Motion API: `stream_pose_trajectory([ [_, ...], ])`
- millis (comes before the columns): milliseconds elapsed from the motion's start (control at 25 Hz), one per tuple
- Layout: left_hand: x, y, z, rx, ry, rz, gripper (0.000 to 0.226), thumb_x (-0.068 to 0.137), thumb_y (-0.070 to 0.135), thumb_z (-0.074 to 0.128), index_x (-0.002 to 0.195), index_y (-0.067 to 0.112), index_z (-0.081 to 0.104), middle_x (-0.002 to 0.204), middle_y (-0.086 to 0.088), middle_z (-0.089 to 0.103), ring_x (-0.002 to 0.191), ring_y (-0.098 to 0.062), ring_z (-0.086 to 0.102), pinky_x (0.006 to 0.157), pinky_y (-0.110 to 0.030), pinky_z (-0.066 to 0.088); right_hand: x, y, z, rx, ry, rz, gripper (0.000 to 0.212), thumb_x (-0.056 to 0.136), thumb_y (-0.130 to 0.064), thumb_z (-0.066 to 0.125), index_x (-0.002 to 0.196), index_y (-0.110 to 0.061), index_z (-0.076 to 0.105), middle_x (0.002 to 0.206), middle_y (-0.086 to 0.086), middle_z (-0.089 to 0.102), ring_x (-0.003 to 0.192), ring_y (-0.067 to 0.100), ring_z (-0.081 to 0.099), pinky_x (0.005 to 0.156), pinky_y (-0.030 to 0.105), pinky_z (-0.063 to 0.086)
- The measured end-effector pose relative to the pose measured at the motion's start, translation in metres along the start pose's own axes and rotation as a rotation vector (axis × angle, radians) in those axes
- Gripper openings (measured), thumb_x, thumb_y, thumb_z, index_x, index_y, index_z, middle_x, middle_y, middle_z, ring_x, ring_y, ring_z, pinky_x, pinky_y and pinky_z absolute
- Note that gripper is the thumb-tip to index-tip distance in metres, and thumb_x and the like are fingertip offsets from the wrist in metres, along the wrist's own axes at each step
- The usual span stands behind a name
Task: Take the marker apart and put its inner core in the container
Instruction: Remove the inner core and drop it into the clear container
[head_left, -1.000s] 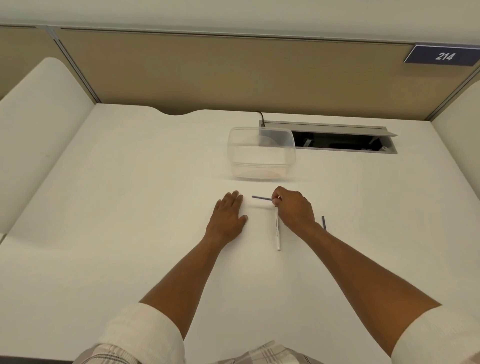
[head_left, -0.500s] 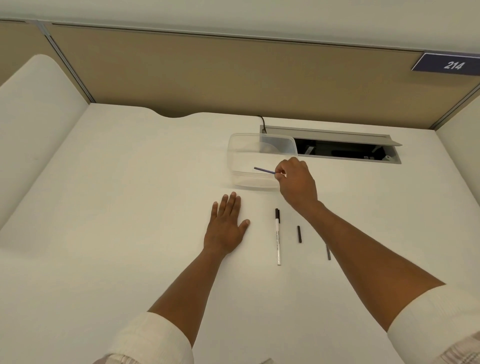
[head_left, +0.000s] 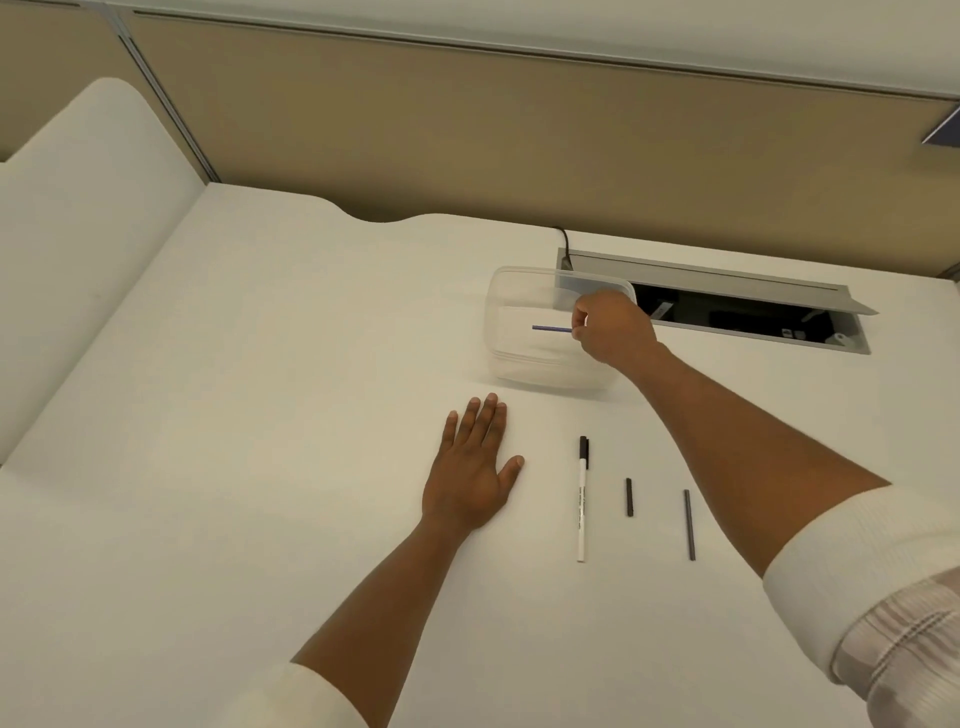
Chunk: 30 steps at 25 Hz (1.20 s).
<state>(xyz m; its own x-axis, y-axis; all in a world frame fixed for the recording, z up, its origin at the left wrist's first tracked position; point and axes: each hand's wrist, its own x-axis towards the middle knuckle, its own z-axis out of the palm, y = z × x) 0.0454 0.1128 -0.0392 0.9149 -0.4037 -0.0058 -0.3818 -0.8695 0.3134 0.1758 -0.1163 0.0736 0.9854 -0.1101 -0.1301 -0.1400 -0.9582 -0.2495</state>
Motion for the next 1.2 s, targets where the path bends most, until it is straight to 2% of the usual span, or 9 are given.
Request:
stream_pose_trajectory([
  [240,0.001,-0.001,0.002,-0.003,0.011,-0.005,0.071,0.099,0.054,0.026,0.157,0.020,0.004,0.166,0.004,0.000,0.152,-0.014,-0.006,0.125,-0.039,-0.002,0.026,-0.001,0.015,-0.115,-0.089,-0.015,0.017,0.093,-0.017,0.064,0.107,-0.010,0.069,0.110,0.009,0.068,0.103,0.027,0.063,0.088,0.038,0.053],
  [400,0.002,-0.001,0.002,-0.001,0.003,-0.016,0.070,0.099,0.055,0.025,0.157,0.021,0.003,0.166,0.005,-0.001,0.152,-0.013,-0.008,0.125,-0.039,-0.002,0.033,-0.002,0.029,-0.110,-0.090,-0.016,0.012,0.091,-0.015,0.064,0.100,-0.012,0.070,0.107,0.008,0.067,0.100,0.026,0.062,0.080,0.035,0.051],
  [801,0.001,0.000,0.001,-0.002,0.003,-0.019,0.070,0.100,0.053,0.028,0.157,0.021,0.004,0.166,0.004,0.002,0.152,-0.013,-0.006,0.125,-0.039,0.000,0.038,0.007,0.042,-0.140,-0.108,-0.017,0.019,0.089,-0.013,0.062,0.107,-0.013,0.068,0.114,0.008,0.065,0.108,0.028,0.060,0.088,0.039,0.053],
  [1201,0.001,0.001,0.001,-0.021,0.016,-0.020,0.070,0.100,0.053,0.030,0.157,0.020,0.008,0.166,0.003,0.004,0.152,-0.013,-0.004,0.125,-0.040,0.001,0.039,0.006,0.044,-0.103,-0.098,-0.021,0.014,0.088,-0.011,0.063,0.101,-0.015,0.068,0.109,0.008,0.066,0.103,0.028,0.061,0.085,0.039,0.053],
])
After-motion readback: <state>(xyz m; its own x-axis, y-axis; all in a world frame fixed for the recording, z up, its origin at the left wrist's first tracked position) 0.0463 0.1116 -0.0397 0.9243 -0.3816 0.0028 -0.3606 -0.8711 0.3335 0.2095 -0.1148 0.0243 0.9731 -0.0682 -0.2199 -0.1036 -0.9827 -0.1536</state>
